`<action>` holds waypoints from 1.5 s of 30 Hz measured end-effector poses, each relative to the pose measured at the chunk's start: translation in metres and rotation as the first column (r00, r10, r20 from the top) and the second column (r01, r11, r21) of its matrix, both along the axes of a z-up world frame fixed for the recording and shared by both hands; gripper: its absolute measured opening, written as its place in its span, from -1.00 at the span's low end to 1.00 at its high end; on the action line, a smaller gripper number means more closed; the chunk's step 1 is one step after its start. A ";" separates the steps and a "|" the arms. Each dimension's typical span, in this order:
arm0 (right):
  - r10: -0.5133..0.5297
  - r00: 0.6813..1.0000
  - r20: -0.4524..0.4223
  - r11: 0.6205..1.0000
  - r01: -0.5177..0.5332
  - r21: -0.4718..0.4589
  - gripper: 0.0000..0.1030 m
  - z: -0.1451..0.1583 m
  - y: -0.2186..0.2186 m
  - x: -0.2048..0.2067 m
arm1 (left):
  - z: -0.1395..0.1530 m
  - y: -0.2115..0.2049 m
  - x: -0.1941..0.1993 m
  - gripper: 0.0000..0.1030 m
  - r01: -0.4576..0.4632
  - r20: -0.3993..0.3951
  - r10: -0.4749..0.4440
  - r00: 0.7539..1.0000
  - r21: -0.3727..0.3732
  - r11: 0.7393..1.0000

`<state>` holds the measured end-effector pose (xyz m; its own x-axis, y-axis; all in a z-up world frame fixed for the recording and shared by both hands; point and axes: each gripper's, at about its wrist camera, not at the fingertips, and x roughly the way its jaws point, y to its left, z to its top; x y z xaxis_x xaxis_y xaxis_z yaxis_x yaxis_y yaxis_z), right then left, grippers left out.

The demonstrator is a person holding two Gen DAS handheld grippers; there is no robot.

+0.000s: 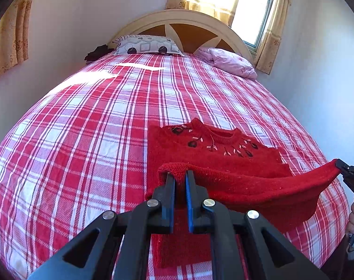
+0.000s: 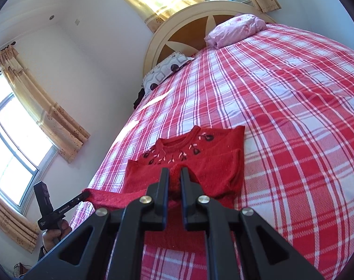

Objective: Fold small clothes
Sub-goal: 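Lift the hem edge with both tools and fold it over toward the collar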

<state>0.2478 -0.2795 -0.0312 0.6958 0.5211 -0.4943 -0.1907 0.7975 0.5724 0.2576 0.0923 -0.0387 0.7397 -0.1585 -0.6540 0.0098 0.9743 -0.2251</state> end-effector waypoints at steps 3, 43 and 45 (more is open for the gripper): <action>-0.003 1.000 0.002 1.000 0.003 -0.004 -0.77 0.004 0.002 0.013 | 0.001 0.002 0.014 -0.85 0.000 -0.005 0.000 1.000 -0.005 1.000; -0.085 0.980 -0.180 0.994 0.072 -0.078 -0.77 -0.066 0.002 0.181 | -0.071 0.010 0.172 -0.85 -0.035 -0.211 0.025 0.977 -0.045 0.998; -0.091 0.976 -0.196 0.993 0.075 -0.088 -0.77 -0.072 0.001 0.188 | -0.075 0.013 0.176 -0.85 -0.040 -0.217 0.025 0.976 -0.067 0.997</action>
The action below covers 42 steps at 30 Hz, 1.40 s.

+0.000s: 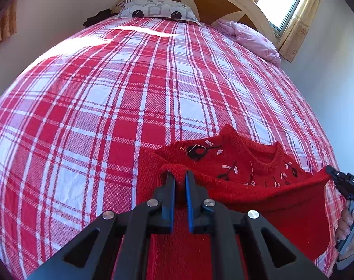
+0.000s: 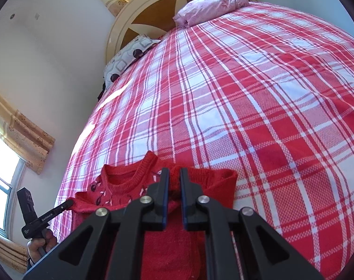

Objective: Fold small clothes
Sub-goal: 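Lift the hem edge with both tools and fold it over toward the collar, then lower the folded edge onto the collar and open both tools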

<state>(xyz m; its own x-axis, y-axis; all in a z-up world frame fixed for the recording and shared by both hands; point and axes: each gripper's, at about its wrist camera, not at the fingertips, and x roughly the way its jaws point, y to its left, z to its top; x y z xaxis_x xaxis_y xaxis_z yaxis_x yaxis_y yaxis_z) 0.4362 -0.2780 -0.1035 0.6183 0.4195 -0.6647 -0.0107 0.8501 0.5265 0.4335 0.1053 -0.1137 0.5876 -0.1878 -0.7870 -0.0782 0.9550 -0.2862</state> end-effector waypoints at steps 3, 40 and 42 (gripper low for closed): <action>-0.006 1.000 -0.030 1.000 0.006 -0.009 -0.77 -0.010 -0.001 0.008 | -0.005 0.001 0.005 -0.83 0.003 -0.013 -0.003 1.000 -0.013 1.000; 0.233 0.965 -0.118 0.962 -0.246 -0.117 -0.08 -0.025 0.080 0.004 | -0.017 -0.016 -0.032 -0.79 -0.032 -0.039 0.035 0.999 0.087 0.996; 0.210 0.964 -0.161 0.965 -0.232 -0.126 -0.02 -0.038 0.082 0.014 | -0.024 -0.015 -0.032 -0.79 -0.036 -0.044 0.040 0.998 0.094 0.995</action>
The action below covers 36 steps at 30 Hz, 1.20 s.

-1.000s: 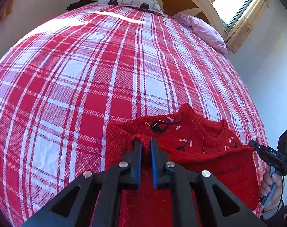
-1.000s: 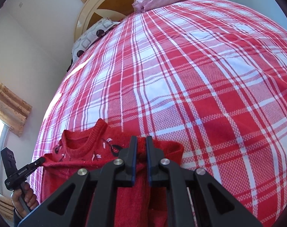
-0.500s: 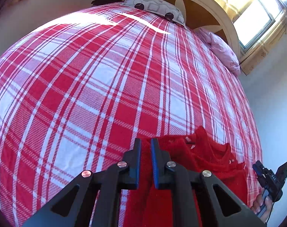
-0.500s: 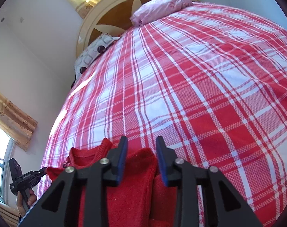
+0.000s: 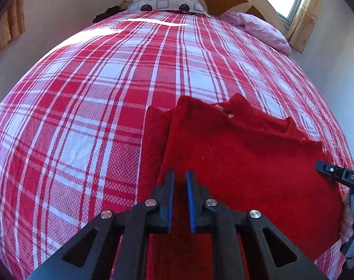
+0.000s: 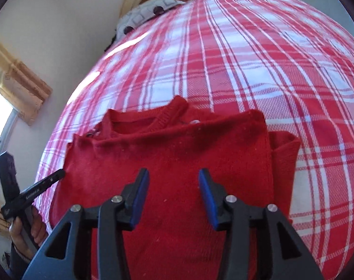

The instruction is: Fold small clothes

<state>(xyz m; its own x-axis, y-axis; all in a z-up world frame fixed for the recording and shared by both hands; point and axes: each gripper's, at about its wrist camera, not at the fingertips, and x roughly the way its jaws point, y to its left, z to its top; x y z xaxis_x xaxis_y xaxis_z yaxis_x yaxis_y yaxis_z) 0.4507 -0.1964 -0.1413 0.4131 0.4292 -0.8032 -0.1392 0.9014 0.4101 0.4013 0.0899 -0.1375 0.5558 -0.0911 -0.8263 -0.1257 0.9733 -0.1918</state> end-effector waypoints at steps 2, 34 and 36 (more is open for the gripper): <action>-0.016 0.999 -0.038 1.000 0.016 -0.014 -0.07 -0.012 -0.002 0.008 | -0.002 0.002 -0.004 -0.79 -0.006 0.014 0.006 1.000 -0.003 1.000; 0.020 0.983 0.182 0.980 0.017 -0.198 0.23 0.003 -0.010 -0.159 | 0.001 -0.035 -0.094 0.22 0.108 0.137 -0.117 0.984 0.077 0.991; 0.038 0.981 0.192 0.975 0.006 -0.221 0.24 -0.005 -0.008 -0.162 | -0.001 -0.043 -0.100 0.32 0.118 0.140 -0.137 0.981 0.138 0.983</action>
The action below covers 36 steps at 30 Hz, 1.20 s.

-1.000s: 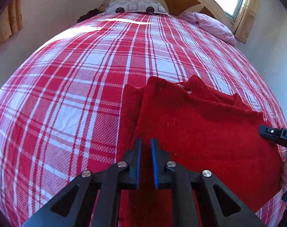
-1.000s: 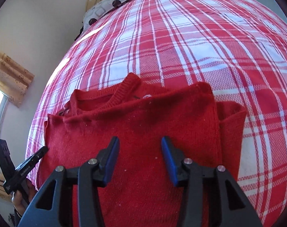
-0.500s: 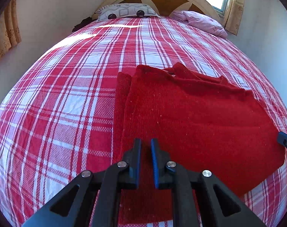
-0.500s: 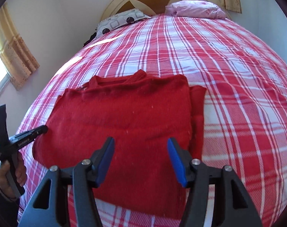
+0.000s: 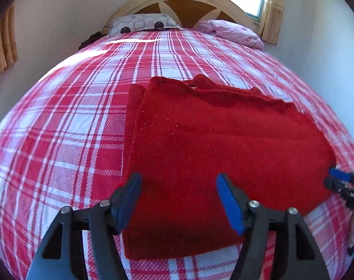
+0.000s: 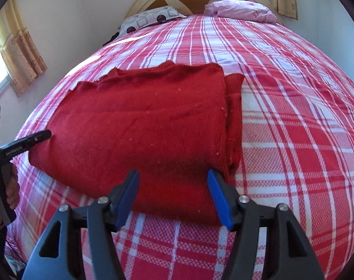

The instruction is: Fold small clothes

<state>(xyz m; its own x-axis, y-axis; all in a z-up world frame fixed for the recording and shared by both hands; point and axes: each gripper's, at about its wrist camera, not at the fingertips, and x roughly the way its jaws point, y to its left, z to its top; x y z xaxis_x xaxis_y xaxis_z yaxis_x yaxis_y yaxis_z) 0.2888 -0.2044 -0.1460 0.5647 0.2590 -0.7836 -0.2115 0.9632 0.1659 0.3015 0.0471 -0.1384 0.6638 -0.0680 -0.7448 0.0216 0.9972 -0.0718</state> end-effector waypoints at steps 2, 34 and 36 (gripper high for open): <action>0.020 1.000 0.021 0.999 -0.019 -0.042 0.31 -0.001 0.006 -0.002 | 0.001 -0.002 -0.004 0.32 0.020 0.003 -0.020 1.000 0.028 0.999; 0.069 0.994 0.080 0.997 -0.066 -0.046 0.46 0.035 0.039 -0.022 | -0.016 0.149 -0.038 0.40 -0.359 -0.019 0.359 0.933 -0.081 0.930; 0.121 0.989 0.084 0.991 -0.114 -0.075 0.46 0.035 0.061 -0.021 | -0.018 0.157 -0.041 0.40 -0.384 -0.023 0.383 0.923 -0.098 0.918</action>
